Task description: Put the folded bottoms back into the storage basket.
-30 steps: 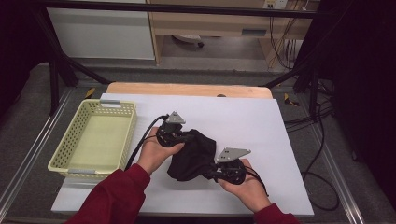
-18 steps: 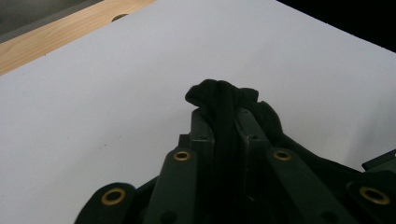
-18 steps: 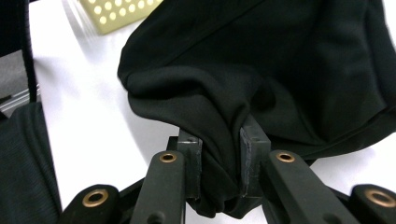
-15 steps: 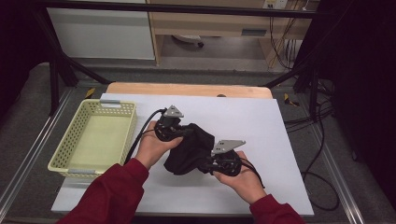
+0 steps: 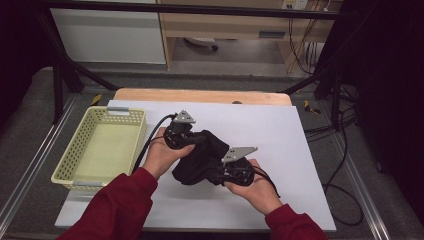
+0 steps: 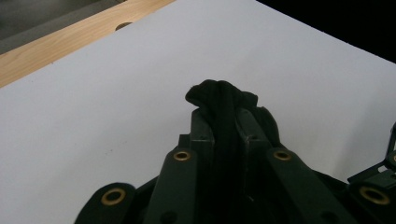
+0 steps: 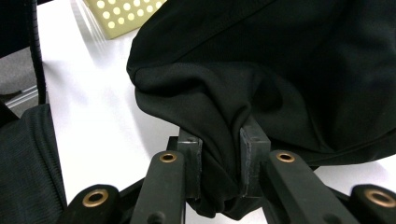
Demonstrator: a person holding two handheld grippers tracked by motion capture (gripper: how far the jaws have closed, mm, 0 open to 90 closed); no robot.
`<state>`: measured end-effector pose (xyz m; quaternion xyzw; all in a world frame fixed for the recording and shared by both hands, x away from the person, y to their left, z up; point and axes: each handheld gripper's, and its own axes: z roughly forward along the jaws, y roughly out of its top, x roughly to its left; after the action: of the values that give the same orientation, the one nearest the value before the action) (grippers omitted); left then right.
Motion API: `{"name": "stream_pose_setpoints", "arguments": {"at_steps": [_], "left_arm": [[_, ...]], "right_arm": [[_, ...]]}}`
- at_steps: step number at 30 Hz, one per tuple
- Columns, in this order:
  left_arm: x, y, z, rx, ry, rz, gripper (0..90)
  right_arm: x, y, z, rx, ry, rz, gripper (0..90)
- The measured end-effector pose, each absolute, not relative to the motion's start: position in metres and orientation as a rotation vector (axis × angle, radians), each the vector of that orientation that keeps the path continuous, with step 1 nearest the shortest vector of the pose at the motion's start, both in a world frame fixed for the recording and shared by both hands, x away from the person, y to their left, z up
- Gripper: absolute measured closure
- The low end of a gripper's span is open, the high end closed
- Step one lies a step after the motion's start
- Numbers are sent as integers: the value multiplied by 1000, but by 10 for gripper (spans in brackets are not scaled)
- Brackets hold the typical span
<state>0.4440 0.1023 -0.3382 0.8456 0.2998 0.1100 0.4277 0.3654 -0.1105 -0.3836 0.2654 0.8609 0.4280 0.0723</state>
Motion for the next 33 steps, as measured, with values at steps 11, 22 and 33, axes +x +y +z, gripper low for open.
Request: {"name": "stream_pose_setpoints", "arguments": {"at_steps": [11, 22, 33], "left_arm": [[447, 109, -325, 2105, 749, 291, 805], [449, 113, -317, 2101, 753, 303, 805], [453, 122, -312, 2084, 774, 319, 804]], "right_arm": [[371, -107, -373, 795, 2603, 1319, 749], [375, -100, -365, 750, 2609, 1315, 749], [379, -91, -355, 726, 2620, 1307, 749]]}}
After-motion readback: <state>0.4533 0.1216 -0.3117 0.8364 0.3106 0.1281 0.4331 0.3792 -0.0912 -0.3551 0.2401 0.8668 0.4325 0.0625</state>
